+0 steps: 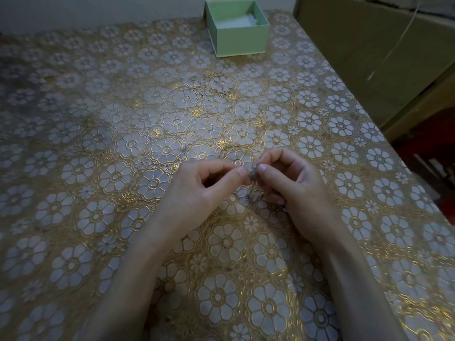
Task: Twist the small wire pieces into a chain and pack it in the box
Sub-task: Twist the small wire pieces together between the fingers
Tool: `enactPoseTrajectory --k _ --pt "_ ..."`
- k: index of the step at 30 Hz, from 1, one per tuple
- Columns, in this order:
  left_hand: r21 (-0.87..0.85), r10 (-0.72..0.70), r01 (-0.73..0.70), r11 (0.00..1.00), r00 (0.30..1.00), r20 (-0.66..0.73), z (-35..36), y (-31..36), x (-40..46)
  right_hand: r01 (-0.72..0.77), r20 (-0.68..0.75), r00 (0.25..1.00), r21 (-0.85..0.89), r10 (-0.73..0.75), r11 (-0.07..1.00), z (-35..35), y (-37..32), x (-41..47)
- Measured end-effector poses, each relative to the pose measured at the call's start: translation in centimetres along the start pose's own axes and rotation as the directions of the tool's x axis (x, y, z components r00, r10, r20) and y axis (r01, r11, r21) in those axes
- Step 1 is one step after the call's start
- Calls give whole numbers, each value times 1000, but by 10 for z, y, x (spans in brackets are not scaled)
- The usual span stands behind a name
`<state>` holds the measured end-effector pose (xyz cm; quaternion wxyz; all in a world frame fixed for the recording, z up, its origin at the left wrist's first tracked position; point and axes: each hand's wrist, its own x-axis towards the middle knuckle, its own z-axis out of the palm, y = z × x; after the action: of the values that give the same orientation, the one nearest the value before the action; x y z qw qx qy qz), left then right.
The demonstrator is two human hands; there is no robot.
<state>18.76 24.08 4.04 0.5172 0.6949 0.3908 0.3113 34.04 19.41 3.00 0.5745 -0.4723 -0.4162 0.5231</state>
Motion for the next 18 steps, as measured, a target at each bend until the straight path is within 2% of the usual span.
enactPoseTrajectory --k 9,18 --pt "17 -16 16 1000 1000 -11 -1 -5 0 29 -13 999 -29 -29 999 1 2 1" --pt "110 72 -63 992 994 -84 3 -9 1 52 -49 997 -15 -53 999 2 2 0"
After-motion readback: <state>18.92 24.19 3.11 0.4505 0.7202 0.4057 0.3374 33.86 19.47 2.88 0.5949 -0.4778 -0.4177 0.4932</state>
